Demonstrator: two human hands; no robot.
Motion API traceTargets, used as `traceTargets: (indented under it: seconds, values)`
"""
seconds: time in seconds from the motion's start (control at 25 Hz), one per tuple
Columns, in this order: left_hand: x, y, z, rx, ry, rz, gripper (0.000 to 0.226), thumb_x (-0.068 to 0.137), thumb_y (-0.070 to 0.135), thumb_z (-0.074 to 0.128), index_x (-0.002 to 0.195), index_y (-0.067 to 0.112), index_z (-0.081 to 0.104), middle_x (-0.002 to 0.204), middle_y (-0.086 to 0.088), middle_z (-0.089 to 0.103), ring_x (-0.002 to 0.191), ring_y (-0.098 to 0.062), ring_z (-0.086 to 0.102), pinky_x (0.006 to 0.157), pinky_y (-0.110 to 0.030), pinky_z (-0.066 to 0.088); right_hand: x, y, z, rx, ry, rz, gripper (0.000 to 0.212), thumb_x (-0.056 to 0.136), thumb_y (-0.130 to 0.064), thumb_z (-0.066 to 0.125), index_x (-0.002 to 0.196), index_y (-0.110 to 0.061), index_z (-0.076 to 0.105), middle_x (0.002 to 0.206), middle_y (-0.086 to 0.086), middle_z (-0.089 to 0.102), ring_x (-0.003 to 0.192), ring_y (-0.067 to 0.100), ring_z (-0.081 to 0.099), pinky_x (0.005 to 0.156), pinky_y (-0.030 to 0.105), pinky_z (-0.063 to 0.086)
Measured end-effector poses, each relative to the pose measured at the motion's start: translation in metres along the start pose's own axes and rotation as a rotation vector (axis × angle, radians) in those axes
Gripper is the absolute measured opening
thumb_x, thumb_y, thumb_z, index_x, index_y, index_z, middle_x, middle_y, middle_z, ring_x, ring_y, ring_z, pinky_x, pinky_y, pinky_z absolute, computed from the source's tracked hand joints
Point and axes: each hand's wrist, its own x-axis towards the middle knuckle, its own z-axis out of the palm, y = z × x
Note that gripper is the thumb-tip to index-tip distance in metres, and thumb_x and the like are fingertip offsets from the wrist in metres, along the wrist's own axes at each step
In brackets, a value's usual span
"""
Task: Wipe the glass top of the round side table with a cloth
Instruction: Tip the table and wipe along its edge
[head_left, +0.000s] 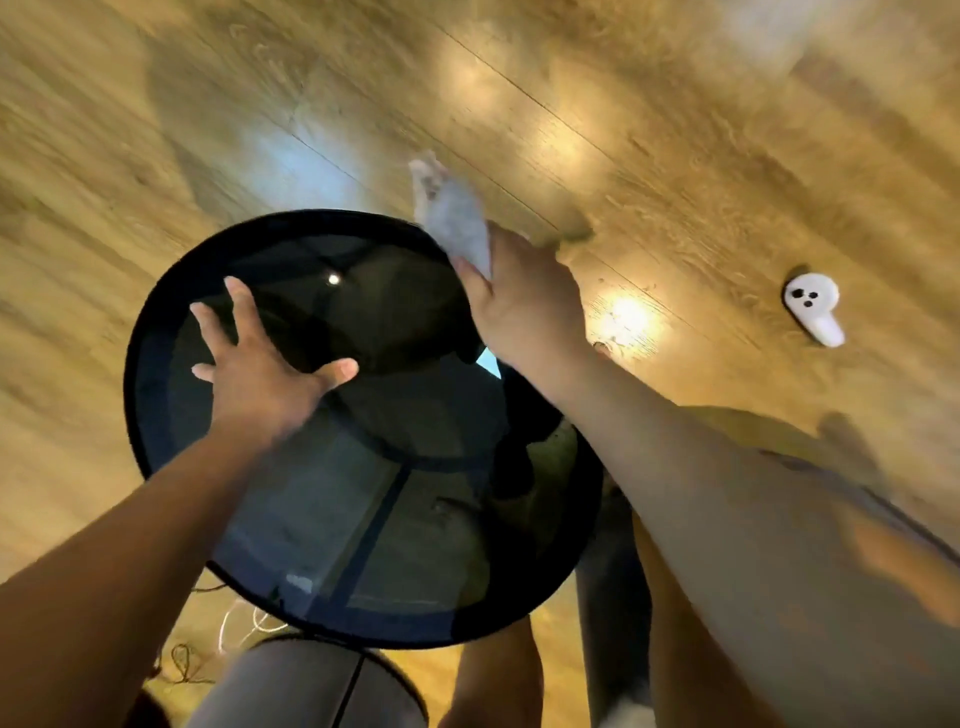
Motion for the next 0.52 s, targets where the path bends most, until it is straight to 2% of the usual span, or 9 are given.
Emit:
traceTargets:
  seconds: [0.08,0.16,0.2,0.24,0.28,0.36,0.4,0.48,0.52]
  values:
    - [-0.002,0.0,-0.001,0.009,0.003,0.004,0.13,0.069,0.049,0.084,0.155,0.037,-0.012,0.165,-0.007,-0.02,0.147,-0.052,-0.005,0.116,-0.058,0.015,-0.091,0.034,0.003,0.21,0.12,0.372,0.036,0.1,-0.046,0.04,0.1,-0.016,0.059,0.08,-0.005,0.059,0.067,0.008,0.058,0.058,0.023,0.038]
    - [-0.002,0.0,-0.001,0.015,0.006,0.011,0.129,0.069,0.051,0.083,0.155,0.037,-0.012,0.165,-0.008,-0.02,0.148,-0.049,-0.004,0.117,-0.058,0.012,-0.169,0.041,0.017,0.426,0.154,0.736,0.039,0.1,-0.045,0.04,0.118,-0.015,0.058,0.098,-0.002,0.063,0.086,0.012,0.061,0.07,0.021,0.04]
    - [-0.003,0.0,-0.002,0.006,0.0,0.001,0.128,0.07,0.052,0.083,0.155,0.037,-0.012,0.165,-0.008,-0.019,0.148,-0.049,-0.003,0.117,-0.058,0.011,-0.192,0.038,0.025,0.48,0.157,0.835,0.04,0.1,-0.043,0.041,0.126,-0.016,0.056,0.105,-0.002,0.063,0.093,0.012,0.06,0.071,0.017,0.04]
    - [-0.003,0.001,-0.002,0.005,0.003,0.0,0.128,0.07,0.052,0.083,0.155,0.036,-0.012,0.165,-0.009,-0.019,0.148,-0.049,-0.002,0.118,-0.058,0.009,-0.199,0.036,0.03,0.435,0.167,0.829,0.038,0.1,-0.041,0.043,0.127,-0.017,0.055,0.104,-0.005,0.062,0.092,0.011,0.06,0.067,0.012,0.039]
    - [-0.003,0.002,-0.002,0.011,0.014,0.016,0.128,0.07,0.052,0.083,0.155,0.035,-0.011,0.165,-0.01,-0.018,0.149,-0.047,-0.002,0.119,-0.058,0.007,-0.191,0.036,0.026,0.353,0.203,0.754,0.035,0.1,-0.041,0.044,0.122,-0.017,0.056,0.094,-0.009,0.06,0.086,0.009,0.061,0.062,0.01,0.036]
    - [-0.004,0.002,0.0,0.036,0.046,0.039,0.129,0.069,0.052,0.083,0.156,0.032,-0.01,0.165,-0.013,-0.017,0.151,-0.041,0.0,0.12,-0.058,0.007,-0.144,0.036,0.008,0.26,0.229,0.548,0.034,0.099,-0.045,0.042,0.104,-0.017,0.06,0.072,-0.012,0.052,0.065,0.005,0.057,0.051,0.016,0.031]
    - [-0.001,0.001,0.001,0.046,0.055,0.047,0.129,0.069,0.053,0.083,0.156,0.031,-0.01,0.165,-0.014,-0.016,0.152,-0.038,0.001,0.12,-0.058,0.009,-0.109,0.033,0.002,0.195,0.189,0.414,0.037,0.098,-0.048,0.039,0.1,-0.018,0.061,0.068,-0.011,0.05,0.059,0.006,0.053,0.051,0.02,0.031]
    - [0.0,-0.002,-0.001,0.05,0.055,0.047,0.128,0.068,0.055,0.083,0.156,0.031,-0.008,0.165,-0.015,-0.014,0.152,-0.038,0.004,0.12,-0.057,0.012,-0.047,0.016,-0.004,0.101,0.064,0.165,0.038,0.097,-0.05,0.036,0.104,-0.022,0.06,0.075,-0.009,0.054,0.067,0.013,0.053,0.059,0.026,0.039]
    - [-0.003,-0.001,-0.001,0.085,0.066,0.058,0.126,0.07,0.056,0.081,0.156,0.032,-0.007,0.165,-0.014,-0.013,0.151,-0.042,0.005,0.119,-0.058,0.016,-0.026,0.008,-0.007,0.088,0.008,0.101,0.037,0.096,-0.051,0.036,0.109,-0.025,0.06,0.081,-0.008,0.056,0.074,0.016,0.054,0.064,0.03,0.041]
